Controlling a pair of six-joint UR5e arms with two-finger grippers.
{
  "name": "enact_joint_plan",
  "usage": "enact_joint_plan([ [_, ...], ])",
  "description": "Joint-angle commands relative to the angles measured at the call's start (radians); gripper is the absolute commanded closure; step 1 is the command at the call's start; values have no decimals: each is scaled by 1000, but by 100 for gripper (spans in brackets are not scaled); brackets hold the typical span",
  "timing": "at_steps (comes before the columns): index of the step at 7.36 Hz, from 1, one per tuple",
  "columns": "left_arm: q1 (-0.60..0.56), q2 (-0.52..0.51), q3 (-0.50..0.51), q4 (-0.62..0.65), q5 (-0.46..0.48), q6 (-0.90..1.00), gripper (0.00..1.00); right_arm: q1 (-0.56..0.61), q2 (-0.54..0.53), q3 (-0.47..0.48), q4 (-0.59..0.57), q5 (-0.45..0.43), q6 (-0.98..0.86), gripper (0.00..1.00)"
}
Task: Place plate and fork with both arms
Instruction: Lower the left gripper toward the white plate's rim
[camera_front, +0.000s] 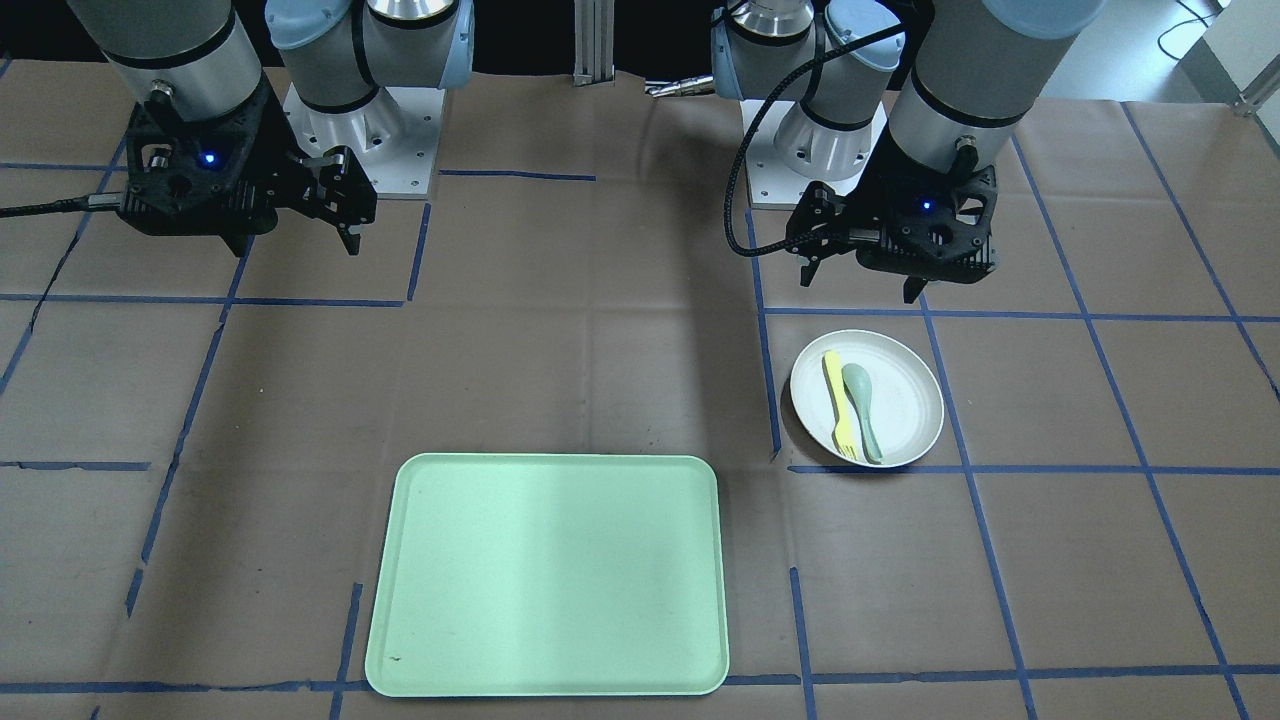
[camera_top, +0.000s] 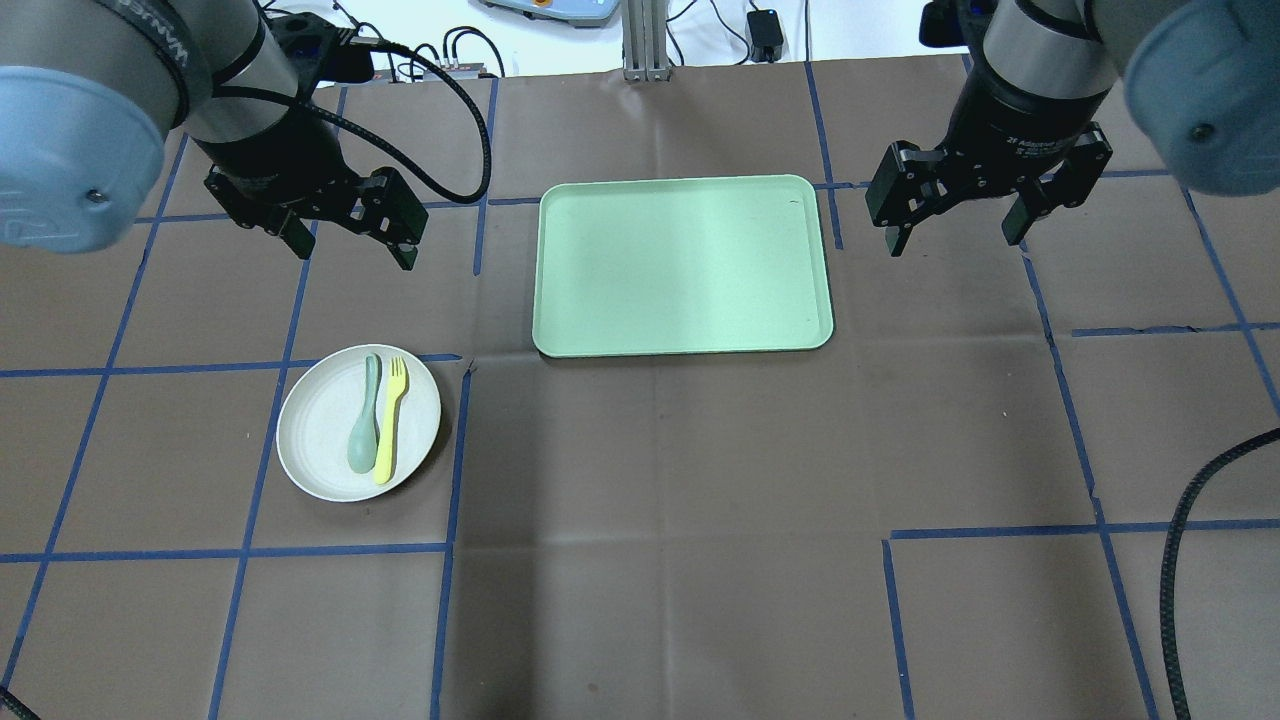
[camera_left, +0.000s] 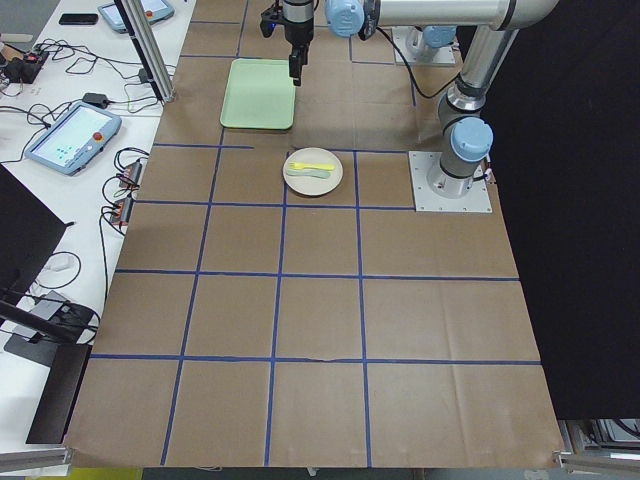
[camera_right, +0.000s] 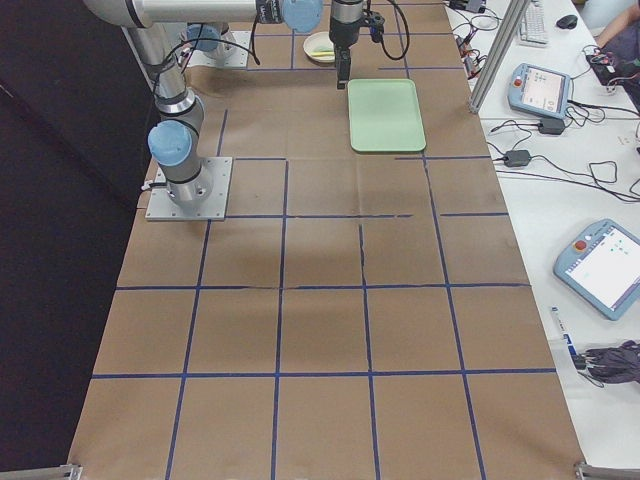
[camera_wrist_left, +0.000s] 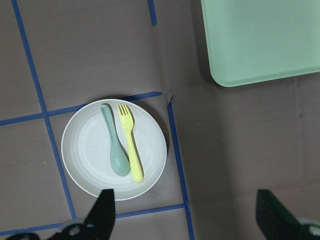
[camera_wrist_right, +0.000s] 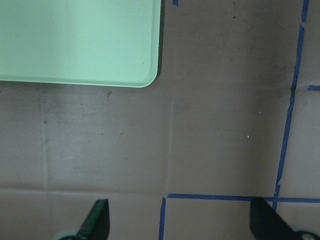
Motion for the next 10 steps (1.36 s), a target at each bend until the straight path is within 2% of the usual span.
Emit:
enact_joint_plan([
  [1,0,8,-2,2,4,3,0,-2,0,0,0,0,0,0],
  [5,6,34,-2,-17,14,34,0,0,0,0,0,2,0,0],
  [8,12,-4,-9,-14,-9,25,0,-2,0,-1,-1,0,0,0],
  [10,12,33,-84,-21,-12,29,0,0,0,-1,0,0,2,0],
])
